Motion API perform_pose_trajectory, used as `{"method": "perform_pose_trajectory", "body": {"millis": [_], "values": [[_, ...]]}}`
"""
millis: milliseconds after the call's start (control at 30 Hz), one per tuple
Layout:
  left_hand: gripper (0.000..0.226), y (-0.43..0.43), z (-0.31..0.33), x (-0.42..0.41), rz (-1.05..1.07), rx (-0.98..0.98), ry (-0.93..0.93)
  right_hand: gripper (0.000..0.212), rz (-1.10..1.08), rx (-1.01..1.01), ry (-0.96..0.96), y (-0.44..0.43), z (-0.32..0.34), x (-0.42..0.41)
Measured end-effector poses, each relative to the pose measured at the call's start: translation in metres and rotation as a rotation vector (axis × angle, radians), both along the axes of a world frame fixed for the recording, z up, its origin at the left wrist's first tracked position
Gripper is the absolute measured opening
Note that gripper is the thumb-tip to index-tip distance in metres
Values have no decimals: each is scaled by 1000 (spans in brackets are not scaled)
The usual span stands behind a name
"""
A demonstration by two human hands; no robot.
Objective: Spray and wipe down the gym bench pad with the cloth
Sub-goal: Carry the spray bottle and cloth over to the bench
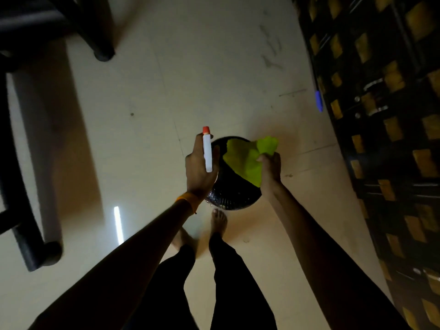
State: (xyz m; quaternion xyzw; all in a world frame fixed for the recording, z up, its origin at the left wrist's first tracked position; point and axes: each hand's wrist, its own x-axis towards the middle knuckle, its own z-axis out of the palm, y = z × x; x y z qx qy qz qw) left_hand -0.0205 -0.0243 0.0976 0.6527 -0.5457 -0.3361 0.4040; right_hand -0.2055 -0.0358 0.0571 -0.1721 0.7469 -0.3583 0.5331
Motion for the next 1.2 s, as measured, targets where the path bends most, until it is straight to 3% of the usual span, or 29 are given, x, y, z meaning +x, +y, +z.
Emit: {"method": "perform_pose_trajectory", "body": {"millis": [167,300,367,533,633,700,900,1067,1200], "values": [[21,-1,83,47,93,-74,21,34,152,62,-77,-12,73,41],[21,-1,130,93,196,-113,15,19,271,-61,-197,-21,161,104],[19,-5,148,121,246,-127,25,32,337,-117,-236,-33,180,139],[21,-4,168,202,434,-109,30,34,486,-131,-233,-70,192,226],[24,-2,170,256,538,-103,27,46,635,-113,-196,-98,177,281],[14,-2,173,294,581,-98,78,40,704,-104,-147,-109,181,325],[21,-4,173,407,673,-120,268,36,851,-123,-94,-131,197,465],[9,-13,170,492,767,-129,153,32,971,-126,-56,-153,193,558],[12,-32,157,552,845,-94,129,34,1084,-116,-6,-186,182,623]]}}
